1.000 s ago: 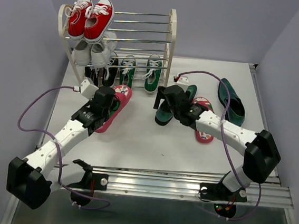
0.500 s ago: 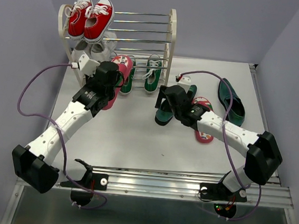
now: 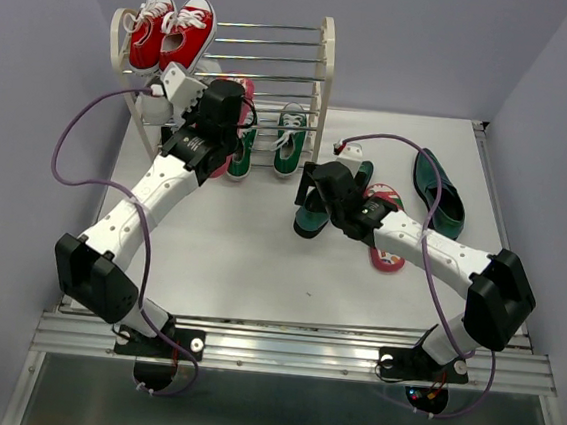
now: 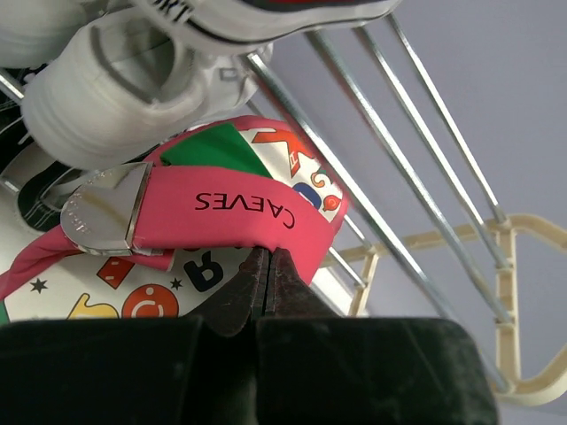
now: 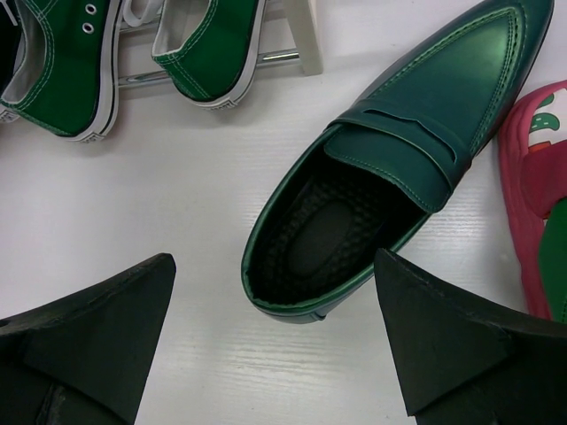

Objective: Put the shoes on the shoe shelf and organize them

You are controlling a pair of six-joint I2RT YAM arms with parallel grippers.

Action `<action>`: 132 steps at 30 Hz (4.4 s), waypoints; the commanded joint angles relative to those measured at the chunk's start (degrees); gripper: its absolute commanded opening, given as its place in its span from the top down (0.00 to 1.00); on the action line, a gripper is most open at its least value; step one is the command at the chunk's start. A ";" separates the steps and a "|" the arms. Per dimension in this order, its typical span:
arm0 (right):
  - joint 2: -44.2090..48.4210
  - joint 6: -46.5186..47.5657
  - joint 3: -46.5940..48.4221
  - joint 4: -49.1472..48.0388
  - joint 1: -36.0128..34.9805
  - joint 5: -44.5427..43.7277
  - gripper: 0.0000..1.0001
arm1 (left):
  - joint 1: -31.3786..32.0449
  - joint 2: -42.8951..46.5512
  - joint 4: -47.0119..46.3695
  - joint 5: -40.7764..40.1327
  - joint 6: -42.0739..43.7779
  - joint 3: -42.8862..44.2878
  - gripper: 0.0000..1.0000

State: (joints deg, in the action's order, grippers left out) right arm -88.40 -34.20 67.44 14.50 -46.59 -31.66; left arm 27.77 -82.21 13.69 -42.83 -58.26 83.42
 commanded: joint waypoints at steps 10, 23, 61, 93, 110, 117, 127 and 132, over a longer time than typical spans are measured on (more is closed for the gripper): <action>1.57 1.85 0.59 -0.88 -0.17 -3.85 0.00 | -2.63 -8.57 -8.33 -4.02 2.62 14.93 1.00; -0.28 1.85 1.73 -0.79 -0.17 -5.08 0.00 | -3.95 -14.90 -13.25 -1.73 4.29 18.45 1.00; -3.80 4.75 3.49 -1.75 -0.17 0.54 0.00 | -4.39 -20.71 -18.18 -4.37 -0.01 19.33 0.26; -21.71 16.27 31.24 -12.48 -0.17 29.82 0.00 | -0.96 33.42 4.31 12.42 4.66 -29.80 0.01; -39.21 -7.29 55.60 -6.94 -0.70 9.51 0.00 | -0.96 46.97 16.37 6.71 4.82 -36.04 0.01; -45.28 -11.94 60.88 -7.12 -0.70 11.89 0.00 | -1.05 48.11 14.87 6.71 6.05 -36.31 0.01; -38.79 -15.55 50.26 -17.22 -0.70 8.90 0.53 | -0.96 49.87 13.03 6.97 6.67 -37.63 0.01; -36.67 -11.96 49.72 -17.93 -0.70 9.77 0.60 | -1.05 49.34 13.03 7.06 6.49 -37.80 0.01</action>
State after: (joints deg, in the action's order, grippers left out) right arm -130.08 -48.34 116.99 0.45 -46.98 -20.03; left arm 26.89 -32.77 28.88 -34.52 -52.82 46.41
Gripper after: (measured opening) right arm 0.713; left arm 0.989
